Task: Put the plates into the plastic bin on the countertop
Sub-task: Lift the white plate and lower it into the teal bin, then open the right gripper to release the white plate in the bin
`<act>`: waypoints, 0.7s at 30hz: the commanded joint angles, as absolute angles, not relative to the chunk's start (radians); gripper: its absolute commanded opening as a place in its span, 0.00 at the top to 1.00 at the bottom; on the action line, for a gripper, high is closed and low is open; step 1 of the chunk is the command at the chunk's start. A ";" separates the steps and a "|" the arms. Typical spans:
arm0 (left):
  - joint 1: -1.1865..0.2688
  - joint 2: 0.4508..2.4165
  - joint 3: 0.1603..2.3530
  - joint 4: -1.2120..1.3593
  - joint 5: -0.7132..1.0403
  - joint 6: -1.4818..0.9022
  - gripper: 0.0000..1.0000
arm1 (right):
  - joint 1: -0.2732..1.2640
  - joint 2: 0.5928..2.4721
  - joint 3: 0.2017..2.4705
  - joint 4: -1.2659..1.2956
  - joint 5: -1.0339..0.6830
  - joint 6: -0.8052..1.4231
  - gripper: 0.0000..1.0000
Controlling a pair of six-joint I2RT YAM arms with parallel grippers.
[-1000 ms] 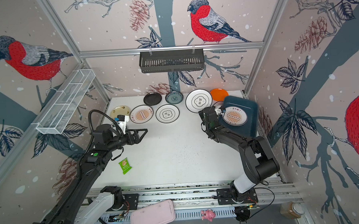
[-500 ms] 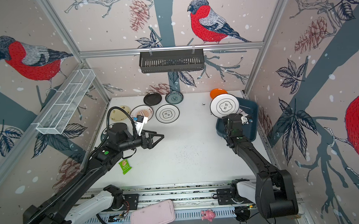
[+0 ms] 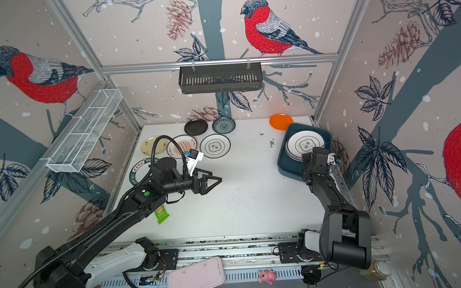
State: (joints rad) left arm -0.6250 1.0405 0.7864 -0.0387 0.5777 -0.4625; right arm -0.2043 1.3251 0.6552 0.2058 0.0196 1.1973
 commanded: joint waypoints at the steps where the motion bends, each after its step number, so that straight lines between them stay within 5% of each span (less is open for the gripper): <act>1: -0.627 1.035 0.798 -0.026 0.550 -0.414 0.04 | -0.207 1.392 0.704 0.216 -0.027 1.151 0.99; 21: -0.627 1.046 0.812 -0.090 0.429 -0.333 0.04 | -0.225 1.639 0.790 0.293 -0.046 1.172 0.99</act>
State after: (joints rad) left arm -0.6270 1.0473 0.8047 -0.0944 0.4469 -0.3580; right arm -0.2237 1.6218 0.7815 0.2447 -0.0277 1.1759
